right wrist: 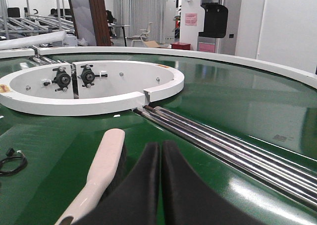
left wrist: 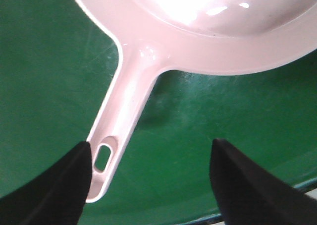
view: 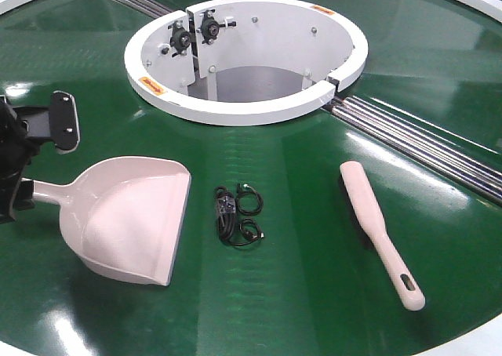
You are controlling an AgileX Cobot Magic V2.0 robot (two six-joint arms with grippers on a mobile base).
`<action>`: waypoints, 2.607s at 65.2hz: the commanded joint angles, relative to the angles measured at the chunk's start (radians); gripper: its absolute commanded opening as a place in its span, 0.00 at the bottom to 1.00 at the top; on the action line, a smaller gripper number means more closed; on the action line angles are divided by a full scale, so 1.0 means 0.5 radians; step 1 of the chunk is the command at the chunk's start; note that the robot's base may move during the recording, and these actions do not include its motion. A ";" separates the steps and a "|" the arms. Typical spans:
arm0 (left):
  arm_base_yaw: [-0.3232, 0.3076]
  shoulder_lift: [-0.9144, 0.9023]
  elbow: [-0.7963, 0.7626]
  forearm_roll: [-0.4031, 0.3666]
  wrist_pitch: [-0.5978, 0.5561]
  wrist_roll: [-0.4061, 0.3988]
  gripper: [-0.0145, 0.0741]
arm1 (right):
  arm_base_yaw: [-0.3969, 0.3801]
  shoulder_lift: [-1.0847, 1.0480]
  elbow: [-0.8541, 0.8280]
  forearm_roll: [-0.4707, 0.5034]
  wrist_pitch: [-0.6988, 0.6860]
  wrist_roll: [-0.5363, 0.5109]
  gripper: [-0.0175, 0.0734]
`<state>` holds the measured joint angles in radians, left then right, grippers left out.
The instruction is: Clean and inspect green conveyor with broom and dustpan
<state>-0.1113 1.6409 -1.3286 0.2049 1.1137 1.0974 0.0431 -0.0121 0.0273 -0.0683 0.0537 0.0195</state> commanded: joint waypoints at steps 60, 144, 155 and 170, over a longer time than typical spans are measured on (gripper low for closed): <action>0.017 0.415 -0.244 0.024 -0.050 0.389 0.68 | -0.013 -0.021 0.008 -0.015 -0.142 -0.019 0.18; -0.116 0.455 -0.539 -0.103 0.270 0.300 0.16 | -0.013 -0.021 0.008 -0.015 -0.142 -0.019 0.18; -0.125 0.460 -0.539 -0.076 0.258 0.325 0.16 | -0.013 -0.021 0.008 -0.015 -0.142 -0.019 0.18; -0.125 0.471 -0.539 -0.165 0.256 0.417 0.16 | -0.013 -0.021 0.008 -0.015 -0.142 -0.019 0.18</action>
<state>-0.1619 1.9239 -1.5675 0.1718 1.2335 1.2886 0.0431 -0.0121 0.0273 -0.0683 0.0537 0.0195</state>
